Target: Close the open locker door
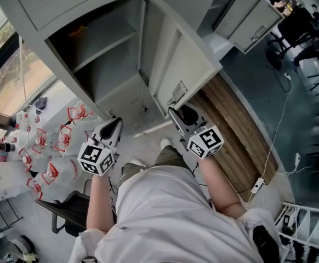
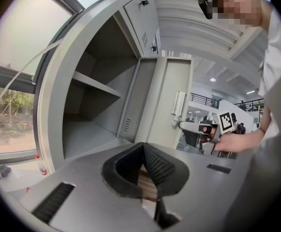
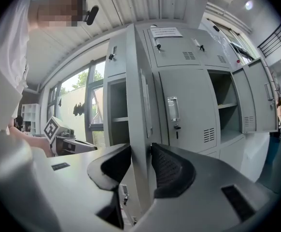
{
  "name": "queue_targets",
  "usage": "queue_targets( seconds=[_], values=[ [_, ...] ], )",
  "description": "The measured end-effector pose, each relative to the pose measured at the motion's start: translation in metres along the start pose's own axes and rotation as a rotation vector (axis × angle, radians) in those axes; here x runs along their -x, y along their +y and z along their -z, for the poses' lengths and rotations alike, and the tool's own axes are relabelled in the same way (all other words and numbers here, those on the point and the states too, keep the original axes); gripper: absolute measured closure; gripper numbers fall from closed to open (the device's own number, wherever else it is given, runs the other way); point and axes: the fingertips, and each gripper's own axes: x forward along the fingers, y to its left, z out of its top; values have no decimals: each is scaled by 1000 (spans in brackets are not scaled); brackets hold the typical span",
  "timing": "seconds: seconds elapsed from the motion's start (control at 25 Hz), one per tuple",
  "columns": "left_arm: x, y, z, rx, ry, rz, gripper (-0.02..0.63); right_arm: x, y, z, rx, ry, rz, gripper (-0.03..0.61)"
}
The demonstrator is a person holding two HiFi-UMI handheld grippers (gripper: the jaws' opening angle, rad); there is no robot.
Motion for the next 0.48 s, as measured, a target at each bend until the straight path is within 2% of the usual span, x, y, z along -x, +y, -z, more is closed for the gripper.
queue_targets(
  seconds=[0.48],
  values=[
    [30,13,8,16,-16,-51,611,-15,50,1,19,-2,-96,443]
  ],
)
